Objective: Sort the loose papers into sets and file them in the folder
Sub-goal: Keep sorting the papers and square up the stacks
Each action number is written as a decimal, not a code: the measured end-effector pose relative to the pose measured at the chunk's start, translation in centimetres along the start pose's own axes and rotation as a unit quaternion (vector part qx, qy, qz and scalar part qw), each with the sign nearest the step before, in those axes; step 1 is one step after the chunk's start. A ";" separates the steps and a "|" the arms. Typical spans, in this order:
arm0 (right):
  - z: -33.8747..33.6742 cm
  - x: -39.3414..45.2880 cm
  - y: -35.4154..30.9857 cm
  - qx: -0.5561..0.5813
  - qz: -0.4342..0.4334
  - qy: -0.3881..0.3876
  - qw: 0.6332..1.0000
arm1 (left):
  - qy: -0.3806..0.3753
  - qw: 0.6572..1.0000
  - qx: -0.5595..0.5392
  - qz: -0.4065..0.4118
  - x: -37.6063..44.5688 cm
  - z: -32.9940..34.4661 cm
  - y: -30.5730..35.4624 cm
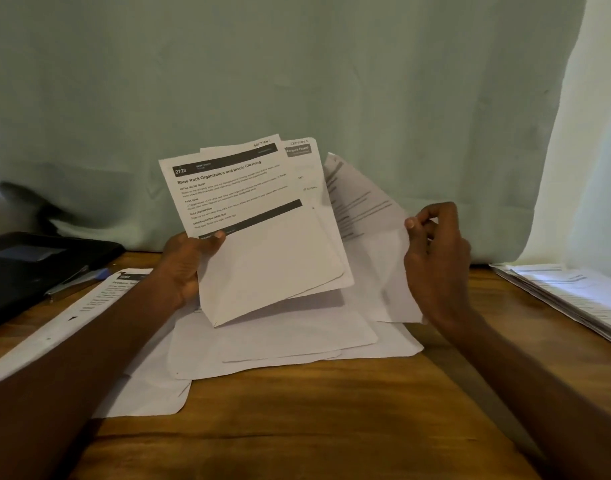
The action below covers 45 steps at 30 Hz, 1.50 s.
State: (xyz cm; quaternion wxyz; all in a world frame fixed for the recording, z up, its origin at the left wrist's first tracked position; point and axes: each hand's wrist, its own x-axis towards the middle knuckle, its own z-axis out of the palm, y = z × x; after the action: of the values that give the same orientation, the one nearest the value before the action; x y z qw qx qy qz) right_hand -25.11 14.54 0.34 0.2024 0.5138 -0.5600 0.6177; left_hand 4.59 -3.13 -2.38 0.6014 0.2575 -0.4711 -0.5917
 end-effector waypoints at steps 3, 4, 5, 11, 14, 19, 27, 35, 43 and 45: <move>-0.3 0.6 -0.4 0.065 0.045 0.061 0.995 | -0.037 0.999 -0.021 0.006 -0.2 0.2 0.1; -0.6 0.9 -0.4 0.084 0.070 0.081 0.991 | -0.046 0.999 -0.024 0.012 -0.2 0.4 0.2; -0.9 1.3 -0.4 0.110 0.100 0.097 0.984 | -0.050 0.998 -0.026 0.019 -0.2 0.5 0.2; -2.4 3.3 0.5 0.200 0.167 0.136 0.956 | -0.102 0.993 -0.038 0.055 -0.6 1.7 0.8; -2.5 3.6 1.1 0.218 0.174 0.124 0.952 | -0.115 0.990 -0.053 0.058 -1.0 2.7 0.9; -2.5 3.4 1.6 0.228 0.176 0.130 0.949 | -0.113 0.990 -0.059 0.054 -1.5 3.4 0.8; -1.6 2.4 0.4 0.233 0.194 -0.002 0.953 | -0.100 0.993 -0.055 0.039 -1.6 3.4 0.5; 0.2 0.0 -0.3 0.282 0.227 -0.126 0.924 | -0.073 0.996 -0.012 0.039 -1.6 3.5 0.1; 1.4 -1.6 -0.9 0.318 0.273 -0.189 0.888 | -0.038 0.997 0.048 0.038 -1.4 3.6 -1.2; 1.6 -1.8 -0.7 0.311 0.282 -0.205 0.884 | -0.030 0.996 0.071 0.041 -1.6 3.7 -1.1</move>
State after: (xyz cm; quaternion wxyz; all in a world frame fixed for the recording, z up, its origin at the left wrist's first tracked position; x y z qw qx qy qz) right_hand -23.22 13.86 -1.12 -0.2702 0.4859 -0.4897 0.6716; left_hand 1.05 -0.84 -2.18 0.5913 0.2621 -0.5396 -0.5390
